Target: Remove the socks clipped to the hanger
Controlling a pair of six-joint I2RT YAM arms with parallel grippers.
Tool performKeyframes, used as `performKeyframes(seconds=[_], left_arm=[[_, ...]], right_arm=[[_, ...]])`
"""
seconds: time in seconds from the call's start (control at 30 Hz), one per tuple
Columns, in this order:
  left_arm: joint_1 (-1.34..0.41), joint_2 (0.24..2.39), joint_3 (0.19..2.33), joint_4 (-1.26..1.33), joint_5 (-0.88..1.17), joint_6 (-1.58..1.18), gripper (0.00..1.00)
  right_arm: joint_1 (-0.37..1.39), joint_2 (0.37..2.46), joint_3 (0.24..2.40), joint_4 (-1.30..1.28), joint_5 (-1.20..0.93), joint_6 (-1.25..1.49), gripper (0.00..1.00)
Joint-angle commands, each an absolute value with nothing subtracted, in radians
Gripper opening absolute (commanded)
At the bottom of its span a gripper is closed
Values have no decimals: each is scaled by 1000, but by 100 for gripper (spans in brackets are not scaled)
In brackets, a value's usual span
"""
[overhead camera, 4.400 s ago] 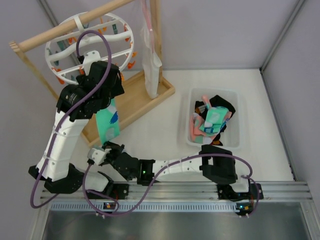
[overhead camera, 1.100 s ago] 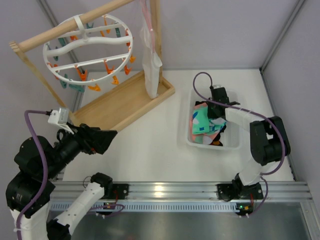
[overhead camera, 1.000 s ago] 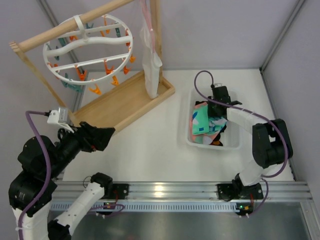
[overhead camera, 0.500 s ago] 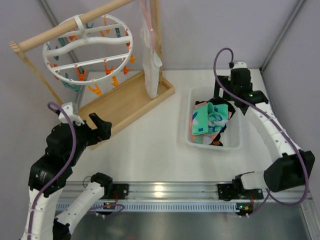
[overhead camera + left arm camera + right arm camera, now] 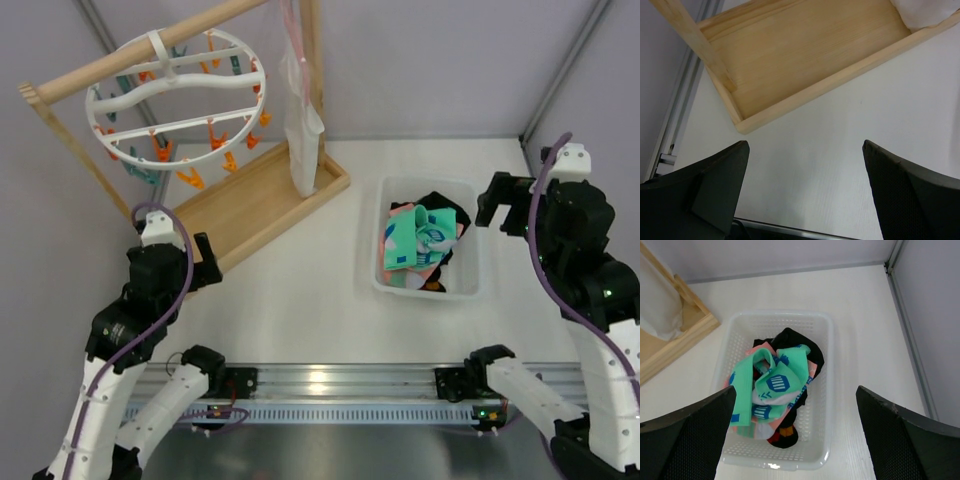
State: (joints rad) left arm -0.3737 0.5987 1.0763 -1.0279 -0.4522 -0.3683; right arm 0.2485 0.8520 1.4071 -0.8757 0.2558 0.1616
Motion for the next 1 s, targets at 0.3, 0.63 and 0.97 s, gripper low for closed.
performKeyframes(seconds=[0.3, 0.63, 0.97], left_arm=[[-370, 428, 1023, -893, -477, -293, 99], [-371, 422, 1028, -858, -476, -278, 99], [-371, 416, 1037, -841, -491, -250, 99]], right_arm=[[301, 650, 1321, -1000, 419, 146, 100], [299, 637, 1309, -994, 443, 146, 100], [301, 634, 1298, -966, 456, 153, 99]])
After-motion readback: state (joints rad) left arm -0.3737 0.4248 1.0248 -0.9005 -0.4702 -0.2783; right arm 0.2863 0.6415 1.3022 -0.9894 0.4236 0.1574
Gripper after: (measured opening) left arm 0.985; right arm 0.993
